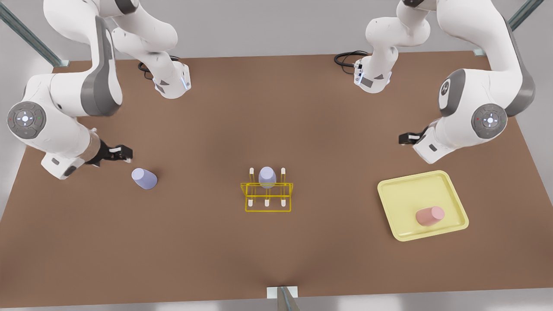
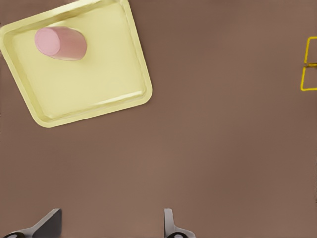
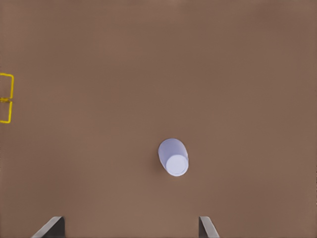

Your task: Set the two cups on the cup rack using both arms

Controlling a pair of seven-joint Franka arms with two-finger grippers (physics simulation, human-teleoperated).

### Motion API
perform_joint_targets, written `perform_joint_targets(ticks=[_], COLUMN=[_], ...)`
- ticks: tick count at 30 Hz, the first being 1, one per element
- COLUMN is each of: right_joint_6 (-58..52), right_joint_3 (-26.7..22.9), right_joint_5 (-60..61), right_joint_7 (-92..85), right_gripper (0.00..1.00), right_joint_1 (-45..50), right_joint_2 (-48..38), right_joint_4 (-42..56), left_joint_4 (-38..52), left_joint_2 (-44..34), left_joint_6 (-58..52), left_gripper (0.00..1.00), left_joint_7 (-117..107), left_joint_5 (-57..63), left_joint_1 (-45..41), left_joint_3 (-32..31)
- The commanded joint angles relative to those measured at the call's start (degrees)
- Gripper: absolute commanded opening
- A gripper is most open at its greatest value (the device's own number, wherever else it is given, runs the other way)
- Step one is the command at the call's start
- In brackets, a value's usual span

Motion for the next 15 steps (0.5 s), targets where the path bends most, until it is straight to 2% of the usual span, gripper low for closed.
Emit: perform_joint_targets(ticks=[1,3,4,6,8,10,13,15], right_joint_6=[5.0,5.6,5.6,8.6,19.9,25.8,37.6,37.9], right_joint_3=[0.0,0.0,-0.1,-0.1,0.0,0.0,0.2,0.4], right_joint_5=[0.4,0.1,-0.8,-5.8,-4.2,-0.2,0.8,1.6], right_joint_7=[-5.5,-5.8,-6.8,-9.2,-9.3,-10.8,-13.0,-13.0], right_gripper=[1.0,1.0,1.0,1.0,1.0,1.0,1.0,1.0], right_joint_1=[0.1,0.0,0.0,-2.3,-6.7,-9.0,-9.7,-9.7], right_joint_2=[-0.6,-0.1,1.6,7.5,10.0,14.1,15.9,15.9], right_joint_4=[-0.1,0.0,-0.2,-2.0,-8.7,-9.1,-16.4,-17.2], left_joint_4=[0.4,0.6,3.3,12.7,13.1,13.1,12.8,12.5], left_joint_2=[-0.1,0.1,2.6,13.9,23.3,28.1,32.7,32.8], left_joint_6=[7.2,7.2,6.8,6.2,23.7,32.9,37.6,37.3], left_gripper=[1.0,1.0,1.0,1.0,1.0,1.0,1.0,1.0], left_joint_7=[-2.6,-2.5,-2.6,-2.4,-2.3,-2.3,-2.2,-1.8], left_joint_5=[-0.2,-0.2,0.0,0.5,0.5,0.4,0.5,0.4], left_joint_1=[-0.1,-0.1,-0.1,1.3,5.3,7.1,8.6,8.9], left_joint_3=[0.2,0.4,0.8,3.4,5.1,5.6,6.5,6.6])
